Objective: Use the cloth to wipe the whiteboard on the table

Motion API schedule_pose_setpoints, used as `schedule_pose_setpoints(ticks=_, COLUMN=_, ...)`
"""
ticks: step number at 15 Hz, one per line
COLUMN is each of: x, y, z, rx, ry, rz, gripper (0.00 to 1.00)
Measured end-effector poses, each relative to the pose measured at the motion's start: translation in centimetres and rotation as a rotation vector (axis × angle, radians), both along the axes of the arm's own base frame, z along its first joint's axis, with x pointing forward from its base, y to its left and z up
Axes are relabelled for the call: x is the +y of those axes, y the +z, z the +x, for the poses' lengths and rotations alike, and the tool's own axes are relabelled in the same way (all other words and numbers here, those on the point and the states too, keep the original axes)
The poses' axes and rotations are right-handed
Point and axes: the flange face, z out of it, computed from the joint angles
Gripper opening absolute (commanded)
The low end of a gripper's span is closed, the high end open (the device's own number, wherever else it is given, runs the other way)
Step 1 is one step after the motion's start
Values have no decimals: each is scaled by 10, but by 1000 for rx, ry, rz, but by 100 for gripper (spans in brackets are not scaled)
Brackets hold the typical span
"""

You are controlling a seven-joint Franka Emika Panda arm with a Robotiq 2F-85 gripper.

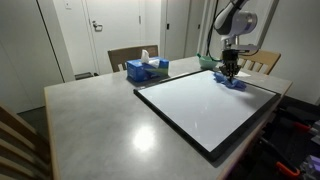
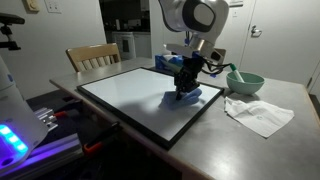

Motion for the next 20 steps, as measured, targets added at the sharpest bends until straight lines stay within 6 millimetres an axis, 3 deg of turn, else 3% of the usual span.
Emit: schedule_pose_setpoints(ticks=20, x=123, y=-4, z=22, rx=81, ry=171, rz=-14, gripper=2)
